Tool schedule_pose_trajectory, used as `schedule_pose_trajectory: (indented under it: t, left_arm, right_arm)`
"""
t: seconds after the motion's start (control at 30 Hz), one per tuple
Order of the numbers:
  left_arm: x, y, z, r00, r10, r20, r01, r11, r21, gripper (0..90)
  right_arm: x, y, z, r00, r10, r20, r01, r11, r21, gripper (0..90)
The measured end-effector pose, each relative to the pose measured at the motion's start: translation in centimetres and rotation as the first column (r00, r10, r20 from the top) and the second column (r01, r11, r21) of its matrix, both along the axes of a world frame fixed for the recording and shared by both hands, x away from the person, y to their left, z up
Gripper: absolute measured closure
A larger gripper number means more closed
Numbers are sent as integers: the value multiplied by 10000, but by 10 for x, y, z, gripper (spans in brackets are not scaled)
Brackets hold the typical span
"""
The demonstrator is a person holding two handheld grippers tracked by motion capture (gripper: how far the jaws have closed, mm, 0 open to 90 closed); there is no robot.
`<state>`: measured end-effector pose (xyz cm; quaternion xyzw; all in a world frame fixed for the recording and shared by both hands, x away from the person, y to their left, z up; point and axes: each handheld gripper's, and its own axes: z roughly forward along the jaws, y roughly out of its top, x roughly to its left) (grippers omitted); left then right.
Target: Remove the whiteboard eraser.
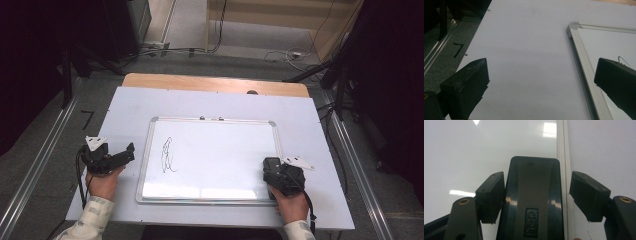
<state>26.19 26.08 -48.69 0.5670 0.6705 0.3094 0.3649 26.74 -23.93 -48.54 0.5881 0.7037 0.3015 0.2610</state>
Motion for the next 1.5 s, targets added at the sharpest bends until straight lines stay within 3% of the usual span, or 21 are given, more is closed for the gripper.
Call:
schedule_pose_trajectory:
  t: [0.2, 0.37, 0.57, 0.67, 0.87, 1.0, 1.1, 1.3, 1.5]
  left_arm:
    - [0, 0, 0, 10000, -23, -31, 23, 10000, -1, 1]
    - [0, 1, 0, 10000, 7, -32, -7, 10000, -42, 1]
    - [0, 1, 0, 10000, 23, -40, -23, 10000, -47, 1]
    - [0, 1, 0, 10000, 23, -40, -24, 10000, -51, 1]
    - [0, 1, 0, 10000, 64, -12, -64, 9999, -85, 2]
    - [0, 1, 0, 10000, 53, -2, -53, 9999, -106, 2]
    - [0, 2, 0, 10000, 47, -51, -47, 10000, -84, 2]
    - [0, 2, 0, 10000, 71, 3, -71, 9999, -86, 3]
    - [0, 4, -2, 9998, 164, -68, -165, 9998, -98, 3]
  right_arm:
    - [-2, 6, -3, 9999, 2, 115, 1, 9996, -280, 276]
    - [-1, 6, -6, 10000, -79, -50, 78, 9998, -207, 267]
    - [0, 11, -9, 9997, 85, -241, -96, 9989, -465, 294]
    - [0, 11, -9, 9999, 24, -160, -31, 9990, -448, 377]
    - [0, 11, -8, 9998, 148, -109, -154, 9981, -603, 383]
    - [-1, 10, -6, 9996, 205, 171, -193, 9975, -677, 386]
    - [-2, 6, 2, 9986, 209, 482, -190, 9990, -401, 386]
    - [1, 3, 10, 9989, 383, 268, -383, 9993, 18, 386]
    - [3, 11, 18, 9956, 846, 406, -853, 9963, 137, 386]
